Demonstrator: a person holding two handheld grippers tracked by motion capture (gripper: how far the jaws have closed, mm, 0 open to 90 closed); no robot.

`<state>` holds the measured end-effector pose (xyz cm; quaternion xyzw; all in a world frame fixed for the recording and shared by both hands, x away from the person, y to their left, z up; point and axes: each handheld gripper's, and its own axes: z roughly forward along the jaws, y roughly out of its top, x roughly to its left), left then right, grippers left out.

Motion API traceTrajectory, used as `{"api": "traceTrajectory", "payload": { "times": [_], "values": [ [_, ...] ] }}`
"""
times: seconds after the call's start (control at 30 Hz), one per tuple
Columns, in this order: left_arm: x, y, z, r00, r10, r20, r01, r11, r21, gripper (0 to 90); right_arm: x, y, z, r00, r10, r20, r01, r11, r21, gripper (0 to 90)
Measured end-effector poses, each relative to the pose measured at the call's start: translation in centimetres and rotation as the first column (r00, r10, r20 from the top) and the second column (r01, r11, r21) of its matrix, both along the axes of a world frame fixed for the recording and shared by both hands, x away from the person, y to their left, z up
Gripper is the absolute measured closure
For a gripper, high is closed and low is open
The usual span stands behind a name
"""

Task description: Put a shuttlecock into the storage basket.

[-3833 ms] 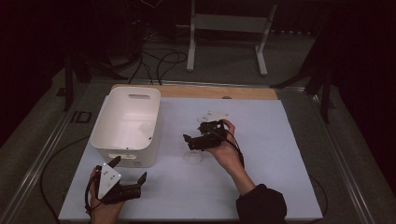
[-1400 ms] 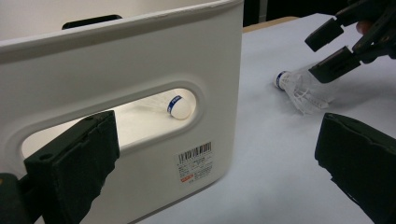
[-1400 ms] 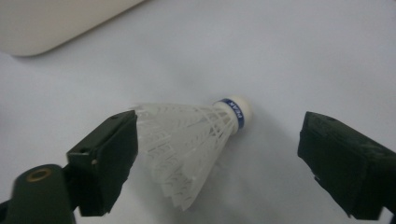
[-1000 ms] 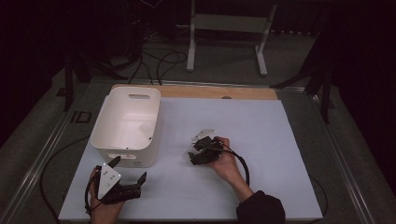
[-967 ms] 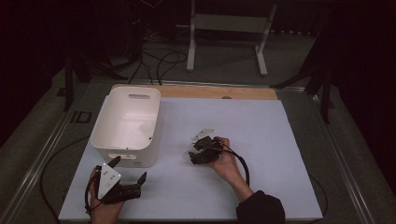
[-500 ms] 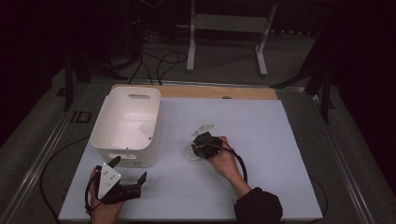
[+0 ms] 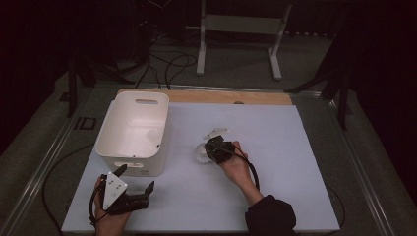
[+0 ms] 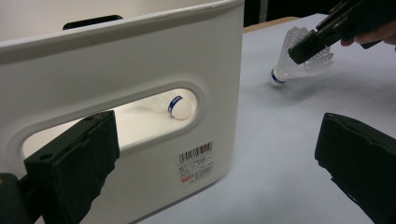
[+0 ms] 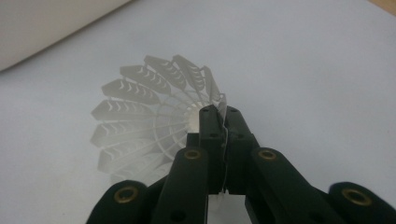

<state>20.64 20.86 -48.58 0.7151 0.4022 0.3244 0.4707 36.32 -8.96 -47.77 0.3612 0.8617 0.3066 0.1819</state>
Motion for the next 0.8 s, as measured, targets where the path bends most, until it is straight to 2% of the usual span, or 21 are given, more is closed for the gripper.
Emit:
{"api": "traceTrajectory", "payload": {
  "times": [0.8],
  "values": [
    [0.0, 0.0, 0.0, 1.0000, 0.002, 0.006, -0.002, 1.0000, -0.002, 0.5, -0.8, 0.2, 1.4, 0.9995, 0.018, 0.026, -0.019, 0.9989, 0.043, 88.5]
  ]
}}
